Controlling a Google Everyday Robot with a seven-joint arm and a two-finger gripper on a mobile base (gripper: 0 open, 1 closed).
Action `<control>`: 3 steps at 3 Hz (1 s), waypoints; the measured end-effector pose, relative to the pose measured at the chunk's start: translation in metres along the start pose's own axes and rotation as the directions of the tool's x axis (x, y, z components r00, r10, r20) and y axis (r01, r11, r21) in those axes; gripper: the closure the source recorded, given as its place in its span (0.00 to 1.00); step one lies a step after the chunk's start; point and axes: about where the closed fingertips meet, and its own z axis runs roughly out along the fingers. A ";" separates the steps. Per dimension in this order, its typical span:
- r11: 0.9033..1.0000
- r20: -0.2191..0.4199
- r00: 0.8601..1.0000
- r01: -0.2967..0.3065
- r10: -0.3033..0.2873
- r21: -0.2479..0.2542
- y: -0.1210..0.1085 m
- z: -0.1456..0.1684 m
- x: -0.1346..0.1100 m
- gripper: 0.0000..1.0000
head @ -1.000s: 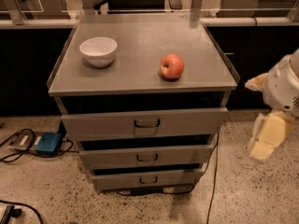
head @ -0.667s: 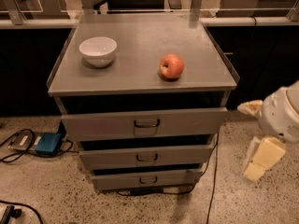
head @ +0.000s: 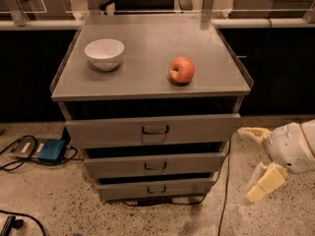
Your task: Open middle drawer
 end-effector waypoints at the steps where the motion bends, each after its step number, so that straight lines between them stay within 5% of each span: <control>1: 1.000 0.000 1.000 0.000 0.000 0.000 0.000 0.000 0.000 0.00; 2: 0.999 -0.019 0.999 -0.050 0.049 -0.023 0.004 0.033 0.019 0.00; 3: 0.984 -0.065 0.985 -0.166 0.163 -0.057 0.011 0.105 0.069 0.00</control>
Offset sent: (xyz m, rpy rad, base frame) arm -0.0197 0.0556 -0.1824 -0.0228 0.2812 -0.0962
